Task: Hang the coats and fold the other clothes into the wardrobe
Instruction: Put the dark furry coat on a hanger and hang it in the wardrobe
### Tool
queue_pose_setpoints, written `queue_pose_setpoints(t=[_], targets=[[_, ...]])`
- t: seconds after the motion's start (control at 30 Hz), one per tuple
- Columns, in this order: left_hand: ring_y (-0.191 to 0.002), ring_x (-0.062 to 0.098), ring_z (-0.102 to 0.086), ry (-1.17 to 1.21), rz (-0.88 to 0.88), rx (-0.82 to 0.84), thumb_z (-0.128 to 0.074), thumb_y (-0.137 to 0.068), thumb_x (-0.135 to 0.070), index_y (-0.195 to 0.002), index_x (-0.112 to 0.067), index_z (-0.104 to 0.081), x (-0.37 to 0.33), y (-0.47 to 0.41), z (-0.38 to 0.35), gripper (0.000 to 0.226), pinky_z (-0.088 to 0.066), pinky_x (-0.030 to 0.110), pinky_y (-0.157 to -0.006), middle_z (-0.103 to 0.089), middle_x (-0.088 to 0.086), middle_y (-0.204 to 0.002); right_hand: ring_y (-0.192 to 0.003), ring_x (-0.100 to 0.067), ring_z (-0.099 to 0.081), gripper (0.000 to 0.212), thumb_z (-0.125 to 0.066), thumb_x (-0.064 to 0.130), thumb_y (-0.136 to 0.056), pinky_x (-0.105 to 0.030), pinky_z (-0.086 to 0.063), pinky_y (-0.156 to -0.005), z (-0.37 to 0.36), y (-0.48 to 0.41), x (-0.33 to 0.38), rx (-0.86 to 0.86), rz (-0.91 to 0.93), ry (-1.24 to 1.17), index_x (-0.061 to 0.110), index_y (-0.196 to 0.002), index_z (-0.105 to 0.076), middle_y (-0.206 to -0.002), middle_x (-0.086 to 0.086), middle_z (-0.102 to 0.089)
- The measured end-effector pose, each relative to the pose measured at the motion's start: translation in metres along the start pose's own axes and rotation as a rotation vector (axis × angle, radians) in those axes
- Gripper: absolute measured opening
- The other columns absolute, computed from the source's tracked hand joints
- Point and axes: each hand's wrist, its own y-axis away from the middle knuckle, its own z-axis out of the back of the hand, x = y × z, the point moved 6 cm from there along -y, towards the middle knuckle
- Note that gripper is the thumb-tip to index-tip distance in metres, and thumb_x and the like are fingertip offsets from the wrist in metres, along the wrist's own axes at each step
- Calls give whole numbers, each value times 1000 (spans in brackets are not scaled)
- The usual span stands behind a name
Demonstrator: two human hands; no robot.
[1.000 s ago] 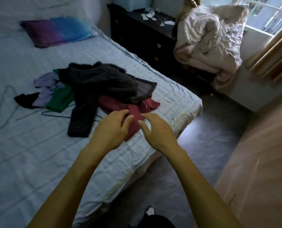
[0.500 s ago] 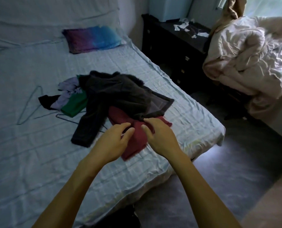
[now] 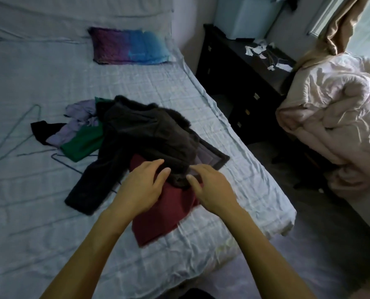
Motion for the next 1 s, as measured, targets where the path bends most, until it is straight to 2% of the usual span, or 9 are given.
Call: queue_pose_setpoints(t=[0.2,0.53,0.77,1.0], targets=[[-124,16,-46,-67,108,-15,-35,-96,-49,-141,-20,-40,2,-63,-14,53,-37,33,-104,-45,1,-141,-115,-20,-53,45,-43,46,-96,-36,-45,-96,-20,-86,-30,85,156,60,19,-131,-53,-129,-2,-56],[-122,16,-47,-227,276,-14,-32,-96,-50,-141,-21,-38,8,-190,-38,54,-38,35,-103,-46,0,-139,-118,-21,-53,46,-45,43,-96,-37,-44,-98,-63,-233,-81,227,298,-19,16,-133,-52,-131,-4,-56],[-120,20,-49,-305,337,13,-35,-97,-47,-141,-20,-38,68,-265,-44,52,-39,35,-100,-48,4,-136,-123,-18,-49,47,-44,43,-96,-34,-41,-102,-120,-305,-74,320,333,-25,19,-136,-48,-135,-2,-53],[-120,25,-47,-414,343,192,-47,-92,-48,-142,-19,-29,159,-344,-83,61,-40,39,-98,-43,8,-137,-124,-19,-48,47,-46,42,-96,-37,-41,-102,-173,-359,-93,335,243,-19,17,-135,-50,-134,-2,-53]])
